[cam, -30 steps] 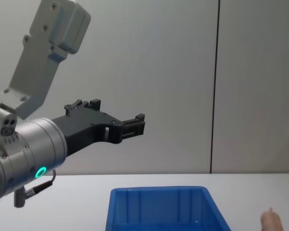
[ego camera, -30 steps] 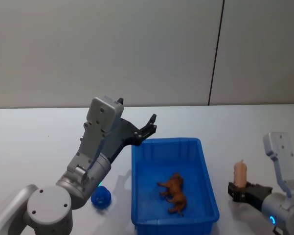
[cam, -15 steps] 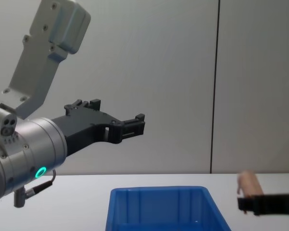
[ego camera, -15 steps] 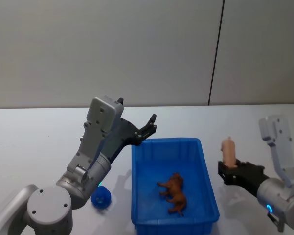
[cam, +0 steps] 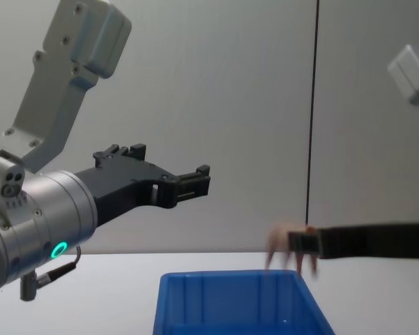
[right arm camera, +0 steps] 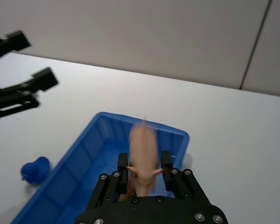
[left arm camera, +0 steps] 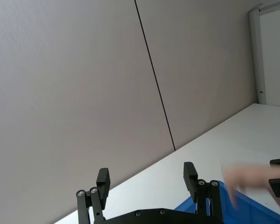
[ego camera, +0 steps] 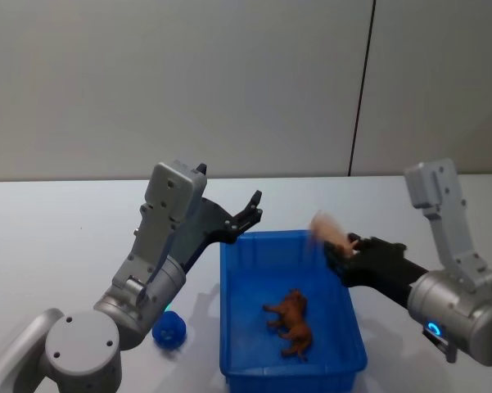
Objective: Pick up the two dolls from the table and place them into the box.
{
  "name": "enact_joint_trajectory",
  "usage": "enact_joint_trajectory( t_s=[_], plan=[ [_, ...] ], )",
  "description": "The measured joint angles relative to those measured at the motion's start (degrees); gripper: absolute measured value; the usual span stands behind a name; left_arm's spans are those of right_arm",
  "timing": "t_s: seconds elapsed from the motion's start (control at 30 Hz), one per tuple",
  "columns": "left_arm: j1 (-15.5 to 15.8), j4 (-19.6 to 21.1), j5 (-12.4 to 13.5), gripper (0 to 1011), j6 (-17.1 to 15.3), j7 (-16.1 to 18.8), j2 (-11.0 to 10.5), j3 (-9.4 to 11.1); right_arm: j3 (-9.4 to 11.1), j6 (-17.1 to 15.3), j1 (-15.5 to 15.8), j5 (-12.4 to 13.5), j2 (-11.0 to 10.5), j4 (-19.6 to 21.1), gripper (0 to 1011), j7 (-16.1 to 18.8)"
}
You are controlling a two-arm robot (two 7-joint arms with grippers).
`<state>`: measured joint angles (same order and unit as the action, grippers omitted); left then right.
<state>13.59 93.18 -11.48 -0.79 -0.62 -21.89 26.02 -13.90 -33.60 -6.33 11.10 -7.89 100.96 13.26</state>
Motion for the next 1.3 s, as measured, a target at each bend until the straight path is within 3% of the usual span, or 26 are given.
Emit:
enact_joint_trajectory(
  t_s=[0.3, 0.7, 1.07, 1.3],
  plan=[
    [0.0, 0.0, 0.0, 1001, 0.0, 0.0, 0.0, 0.0, -1.5, -3.2, -1.6, -1.5, 0.3, 1.1, 415, 5.9],
    [0.0, 0.0, 0.0, 1001, 0.0, 0.0, 0.0, 0.0, -3.0, -9.3, -2.7, -3.3, 0.9, 1.1, 430, 8.1],
    [0.0, 0.0, 0.0, 1001, 0.0, 0.0, 0.0, 0.0, -3.7, -11.8, -3.1, -4.1, 1.2, 1.1, 797, 8.8],
    [0.0, 0.0, 0.0, 1001, 0.0, 0.0, 0.0, 0.0, -3.9, -12.5, -3.2, -4.3, 1.3, 1.0, 967, 9.0]
  ],
)
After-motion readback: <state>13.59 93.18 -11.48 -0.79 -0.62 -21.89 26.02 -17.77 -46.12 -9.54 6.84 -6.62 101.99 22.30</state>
